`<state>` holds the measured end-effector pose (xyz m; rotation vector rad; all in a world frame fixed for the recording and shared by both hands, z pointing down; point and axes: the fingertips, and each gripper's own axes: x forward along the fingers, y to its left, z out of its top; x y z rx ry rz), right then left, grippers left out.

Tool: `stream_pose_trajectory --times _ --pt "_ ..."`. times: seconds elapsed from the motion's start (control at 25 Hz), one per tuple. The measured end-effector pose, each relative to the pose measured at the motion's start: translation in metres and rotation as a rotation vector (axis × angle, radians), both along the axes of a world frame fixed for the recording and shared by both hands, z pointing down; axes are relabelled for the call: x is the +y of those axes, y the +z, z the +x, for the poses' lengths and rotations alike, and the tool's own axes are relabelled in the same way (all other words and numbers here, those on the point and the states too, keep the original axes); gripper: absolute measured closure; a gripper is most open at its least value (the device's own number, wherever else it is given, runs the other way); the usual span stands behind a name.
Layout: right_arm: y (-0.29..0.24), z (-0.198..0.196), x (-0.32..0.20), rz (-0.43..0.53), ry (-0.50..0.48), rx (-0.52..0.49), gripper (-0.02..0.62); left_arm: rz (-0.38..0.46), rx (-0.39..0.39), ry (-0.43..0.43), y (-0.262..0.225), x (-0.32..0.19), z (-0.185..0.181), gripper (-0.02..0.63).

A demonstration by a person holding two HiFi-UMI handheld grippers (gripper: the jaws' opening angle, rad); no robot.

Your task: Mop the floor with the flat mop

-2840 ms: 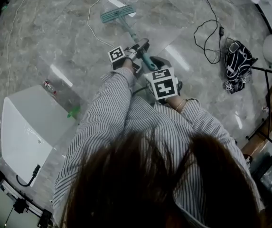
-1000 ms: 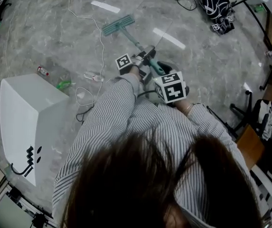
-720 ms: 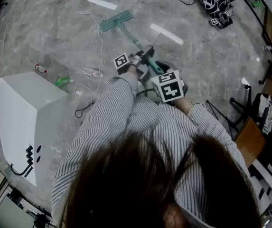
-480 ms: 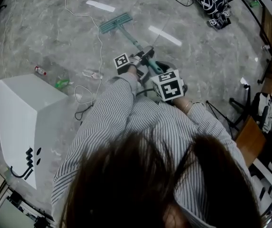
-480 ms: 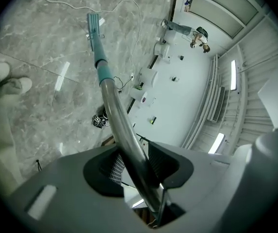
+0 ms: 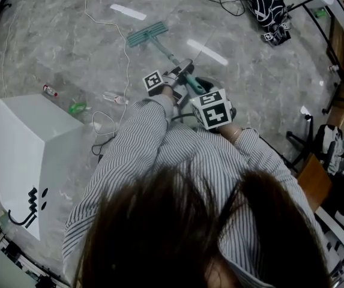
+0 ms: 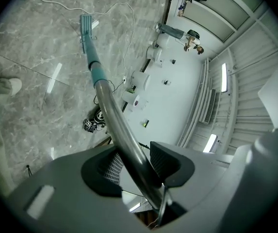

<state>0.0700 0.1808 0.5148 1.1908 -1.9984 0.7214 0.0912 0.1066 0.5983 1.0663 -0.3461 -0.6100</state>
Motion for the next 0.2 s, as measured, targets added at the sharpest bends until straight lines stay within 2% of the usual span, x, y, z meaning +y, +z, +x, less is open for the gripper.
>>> stream_pose_trajectory --times 0.2 --pt "-0.0038 0.0024 -0.0045 -0.007 -0.006 -0.004 0.479 0.010 -0.015 0.031 -0.0026 -0.0031 0.0041 0.449"
